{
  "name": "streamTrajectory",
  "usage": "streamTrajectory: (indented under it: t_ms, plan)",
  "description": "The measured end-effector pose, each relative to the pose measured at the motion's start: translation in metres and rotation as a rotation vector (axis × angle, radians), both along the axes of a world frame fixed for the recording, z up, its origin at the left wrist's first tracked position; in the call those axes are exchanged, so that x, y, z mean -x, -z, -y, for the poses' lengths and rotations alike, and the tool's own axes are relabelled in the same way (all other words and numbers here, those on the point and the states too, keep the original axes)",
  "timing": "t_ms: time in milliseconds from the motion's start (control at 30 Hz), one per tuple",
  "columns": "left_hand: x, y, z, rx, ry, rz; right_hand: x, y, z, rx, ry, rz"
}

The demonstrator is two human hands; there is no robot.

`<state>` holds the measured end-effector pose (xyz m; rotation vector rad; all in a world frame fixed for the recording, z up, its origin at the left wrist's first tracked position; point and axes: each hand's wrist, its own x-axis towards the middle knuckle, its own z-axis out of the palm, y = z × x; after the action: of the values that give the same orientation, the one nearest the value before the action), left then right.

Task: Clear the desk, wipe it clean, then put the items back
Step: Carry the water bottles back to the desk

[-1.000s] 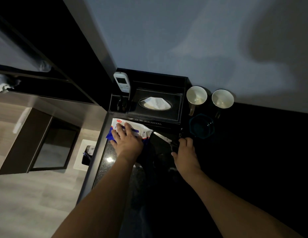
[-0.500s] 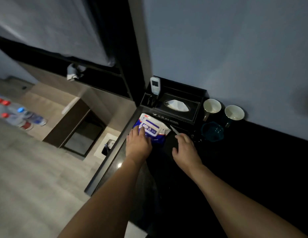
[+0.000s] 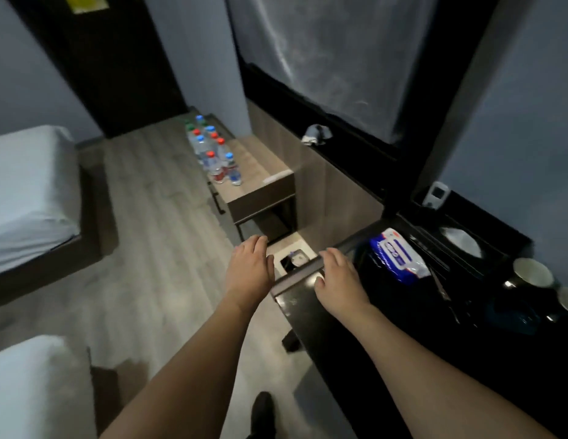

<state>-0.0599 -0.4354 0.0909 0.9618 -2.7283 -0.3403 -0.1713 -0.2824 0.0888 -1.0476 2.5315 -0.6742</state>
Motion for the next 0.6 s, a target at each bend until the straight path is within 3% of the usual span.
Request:
streamTrajectory:
  t_ms: [133,333,600]
  plan:
    - [-0.063,-0.005,0.067,0.022,-0.154,-0.015,-0.037,-0.003,0.086,-0.020,-0.155,-0.093]
    - [-0.138,0.005,0.185,0.011,-0.345,-0.028,-0.083,0.006,0.212,-0.032,-0.326,-0.072]
    - [-0.131,0.017,0.331,-0.064,-0.371,-0.057,-0.070,0.014,0.343,-0.066,-0.307,-0.056]
